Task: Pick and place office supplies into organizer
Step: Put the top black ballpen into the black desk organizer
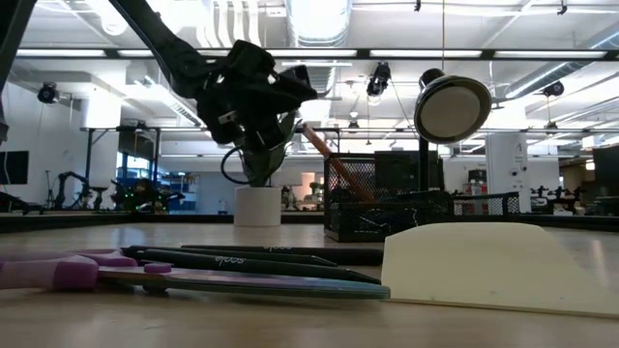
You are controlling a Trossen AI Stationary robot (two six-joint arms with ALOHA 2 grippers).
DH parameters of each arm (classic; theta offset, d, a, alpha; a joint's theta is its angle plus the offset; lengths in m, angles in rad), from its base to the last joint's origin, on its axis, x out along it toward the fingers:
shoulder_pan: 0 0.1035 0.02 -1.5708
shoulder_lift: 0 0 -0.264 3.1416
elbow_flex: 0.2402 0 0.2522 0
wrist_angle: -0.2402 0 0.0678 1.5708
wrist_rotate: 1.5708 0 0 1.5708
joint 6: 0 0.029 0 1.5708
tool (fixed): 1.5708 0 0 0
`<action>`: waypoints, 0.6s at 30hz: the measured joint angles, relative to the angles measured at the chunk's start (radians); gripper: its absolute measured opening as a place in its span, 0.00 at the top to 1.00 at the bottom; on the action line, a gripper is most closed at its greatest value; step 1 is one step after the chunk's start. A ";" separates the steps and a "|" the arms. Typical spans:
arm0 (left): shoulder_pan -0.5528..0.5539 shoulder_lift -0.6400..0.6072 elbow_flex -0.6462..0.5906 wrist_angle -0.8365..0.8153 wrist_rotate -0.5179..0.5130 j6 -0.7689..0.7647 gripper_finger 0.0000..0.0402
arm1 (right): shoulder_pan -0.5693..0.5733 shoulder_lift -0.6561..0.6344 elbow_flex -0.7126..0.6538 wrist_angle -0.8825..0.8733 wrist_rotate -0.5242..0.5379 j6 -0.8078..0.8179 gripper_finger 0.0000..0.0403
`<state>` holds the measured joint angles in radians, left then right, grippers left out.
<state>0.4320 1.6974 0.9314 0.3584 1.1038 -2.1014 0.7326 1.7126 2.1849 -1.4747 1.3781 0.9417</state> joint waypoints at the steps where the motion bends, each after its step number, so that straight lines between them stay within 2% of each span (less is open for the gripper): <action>1: 0.000 0.000 0.000 0.001 0.034 0.036 0.65 | 0.000 0.000 0.000 0.000 0.000 0.000 0.98; 4: -0.009 -0.008 0.006 0.005 0.128 0.173 0.62 | 0.000 0.000 0.000 0.000 0.000 0.000 0.98; 7: -0.016 -0.040 0.006 0.094 0.167 0.407 0.61 | 0.000 0.000 0.000 0.000 0.000 0.000 0.98; 10: -0.033 -0.112 0.006 0.183 0.091 0.597 0.61 | 0.000 0.000 0.000 0.000 0.000 0.000 0.98; 14: -0.070 -0.239 0.007 0.215 -0.029 0.973 0.61 | 0.000 0.000 0.000 0.000 0.000 0.000 0.98; 16: -0.074 -0.295 0.007 0.217 -0.040 1.062 0.61 | 0.000 0.000 0.000 0.000 0.000 0.000 0.98; 18: -0.068 -0.344 0.006 0.212 -0.071 1.078 0.61 | 0.000 0.000 0.000 0.000 0.000 0.000 0.98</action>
<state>0.3645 1.3530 0.9375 0.5704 1.0330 -1.0237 0.7330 1.7126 2.1849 -1.4748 1.3781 0.9417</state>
